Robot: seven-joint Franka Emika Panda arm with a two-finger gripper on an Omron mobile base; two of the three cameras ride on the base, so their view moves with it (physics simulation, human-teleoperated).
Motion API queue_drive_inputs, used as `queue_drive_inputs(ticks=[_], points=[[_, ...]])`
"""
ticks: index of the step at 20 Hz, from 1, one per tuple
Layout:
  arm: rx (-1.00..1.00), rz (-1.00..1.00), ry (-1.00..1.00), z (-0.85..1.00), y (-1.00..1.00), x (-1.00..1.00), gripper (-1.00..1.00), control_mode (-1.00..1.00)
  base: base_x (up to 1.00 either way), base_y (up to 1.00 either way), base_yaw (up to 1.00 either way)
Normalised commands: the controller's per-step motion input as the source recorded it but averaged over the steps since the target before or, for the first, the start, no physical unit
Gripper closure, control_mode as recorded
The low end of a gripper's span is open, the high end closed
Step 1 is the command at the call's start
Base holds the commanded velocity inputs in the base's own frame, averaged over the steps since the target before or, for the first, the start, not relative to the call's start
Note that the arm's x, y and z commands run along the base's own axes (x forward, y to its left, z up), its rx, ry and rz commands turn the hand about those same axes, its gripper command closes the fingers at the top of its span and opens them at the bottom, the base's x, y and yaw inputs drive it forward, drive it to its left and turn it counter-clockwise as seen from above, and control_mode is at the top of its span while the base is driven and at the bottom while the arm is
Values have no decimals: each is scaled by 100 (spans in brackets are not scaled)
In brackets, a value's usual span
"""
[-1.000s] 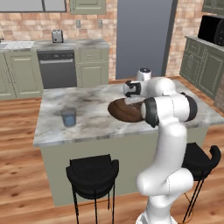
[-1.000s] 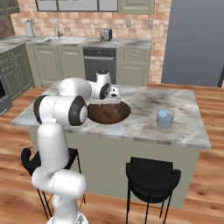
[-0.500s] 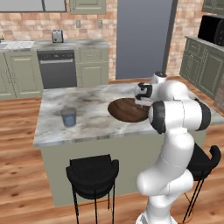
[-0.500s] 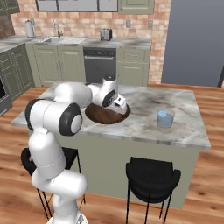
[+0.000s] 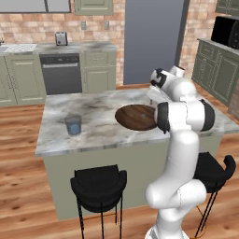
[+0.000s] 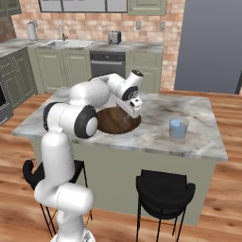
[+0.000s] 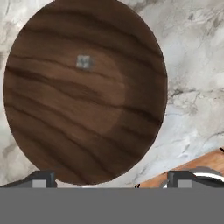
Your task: There are four ice cubes in the ice bowl. Place two ice cubes in each glass of water.
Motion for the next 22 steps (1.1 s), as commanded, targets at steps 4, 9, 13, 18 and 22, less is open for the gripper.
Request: queue_drive_inputs(ticks=[4,9,13,18,22], points=[[0,0,0,-20,1,17,-100,-100,0,0,0],[0,0,0,-52,0,17,-100,-100,0,0,0],[0,0,0,-35,0,21,-100,-100,0,0,0],[0,-2,0,-10,4,43,-100,-100,0,0,0],[0,-2,0,-24,0,49,-100,-100,0,0,0]])
